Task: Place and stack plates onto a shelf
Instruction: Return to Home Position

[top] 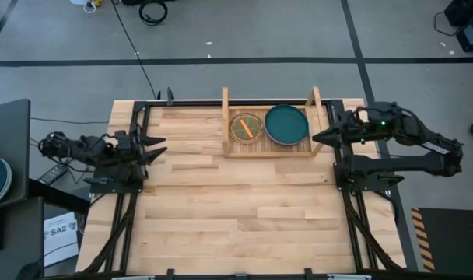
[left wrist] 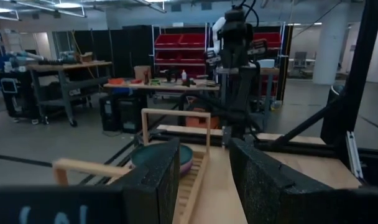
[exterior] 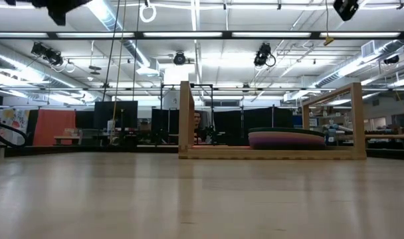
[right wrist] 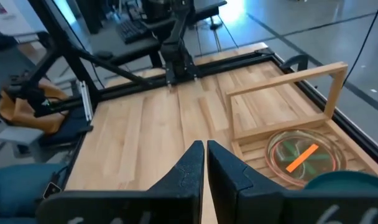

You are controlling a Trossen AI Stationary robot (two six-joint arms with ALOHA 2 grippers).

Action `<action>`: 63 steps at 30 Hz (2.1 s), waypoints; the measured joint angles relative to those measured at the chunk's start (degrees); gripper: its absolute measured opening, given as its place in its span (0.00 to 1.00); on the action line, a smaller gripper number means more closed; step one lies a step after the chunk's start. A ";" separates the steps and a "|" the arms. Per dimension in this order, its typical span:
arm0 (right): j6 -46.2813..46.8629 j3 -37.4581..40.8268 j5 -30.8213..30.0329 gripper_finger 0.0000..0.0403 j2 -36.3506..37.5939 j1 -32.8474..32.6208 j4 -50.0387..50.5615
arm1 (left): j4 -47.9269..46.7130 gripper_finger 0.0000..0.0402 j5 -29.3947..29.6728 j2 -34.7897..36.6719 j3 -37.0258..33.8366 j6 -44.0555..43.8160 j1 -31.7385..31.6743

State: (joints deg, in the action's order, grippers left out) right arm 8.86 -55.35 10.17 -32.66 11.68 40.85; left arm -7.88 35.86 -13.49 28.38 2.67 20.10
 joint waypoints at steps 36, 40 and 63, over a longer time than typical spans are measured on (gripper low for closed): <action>3.02 37.17 3.40 0.06 31.93 0.00 -22.55 | 16.59 0.36 0.02 12.47 -25.17 5.11 -2.39; 3.02 40.87 3.45 0.06 31.97 0.09 -27.86 | 16.62 0.36 -3.55 12.43 -25.16 4.37 -5.44; -0.28 45.66 5.91 0.06 31.95 0.11 -33.28 | 4.65 0.36 -22.54 12.39 -25.11 -2.14 -24.44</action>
State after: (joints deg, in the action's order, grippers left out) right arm 8.58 -9.69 16.08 -0.71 11.79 7.57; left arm -3.23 13.32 -1.10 3.27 0.53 -4.34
